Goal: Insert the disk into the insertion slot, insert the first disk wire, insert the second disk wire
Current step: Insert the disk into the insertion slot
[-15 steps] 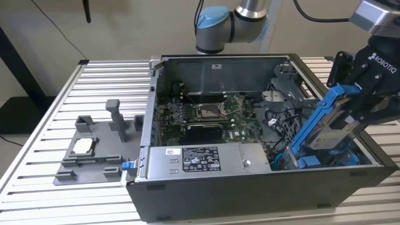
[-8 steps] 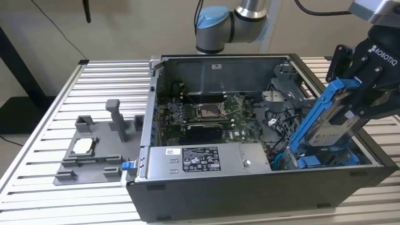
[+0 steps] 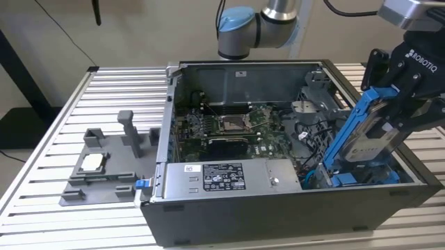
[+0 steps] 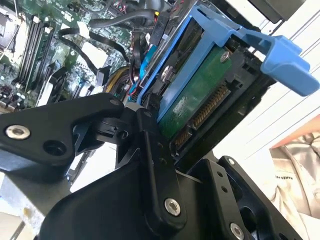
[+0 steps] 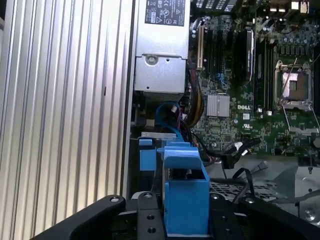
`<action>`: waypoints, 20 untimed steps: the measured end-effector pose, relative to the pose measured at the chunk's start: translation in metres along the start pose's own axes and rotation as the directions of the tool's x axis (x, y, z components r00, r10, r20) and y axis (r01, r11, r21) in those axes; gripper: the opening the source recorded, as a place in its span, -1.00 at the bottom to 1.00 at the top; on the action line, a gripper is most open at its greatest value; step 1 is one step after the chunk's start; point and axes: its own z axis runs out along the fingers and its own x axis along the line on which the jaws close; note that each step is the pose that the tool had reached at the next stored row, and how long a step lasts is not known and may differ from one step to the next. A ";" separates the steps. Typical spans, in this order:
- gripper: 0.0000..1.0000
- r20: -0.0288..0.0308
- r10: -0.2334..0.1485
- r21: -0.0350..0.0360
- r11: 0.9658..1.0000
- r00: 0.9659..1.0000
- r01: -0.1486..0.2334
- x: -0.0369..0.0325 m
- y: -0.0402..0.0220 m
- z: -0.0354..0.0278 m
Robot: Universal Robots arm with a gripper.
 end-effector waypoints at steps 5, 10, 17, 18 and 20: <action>-0.35 0.000 0.000 0.007 1.000 1.000 0.000 0.0002 -0.0004 0.0047; -0.35 -0.001 0.000 0.013 1.000 1.000 0.000 0.0004 -0.0012 0.0113; -0.35 0.000 0.000 -0.003 1.000 1.000 0.000 0.0005 -0.0016 0.0118; -0.35 0.000 0.000 -0.008 1.000 1.000 0.000 0.0004 -0.0018 0.0102; -0.35 0.000 0.001 -0.021 1.000 1.000 -0.001 0.0003 -0.0026 0.0069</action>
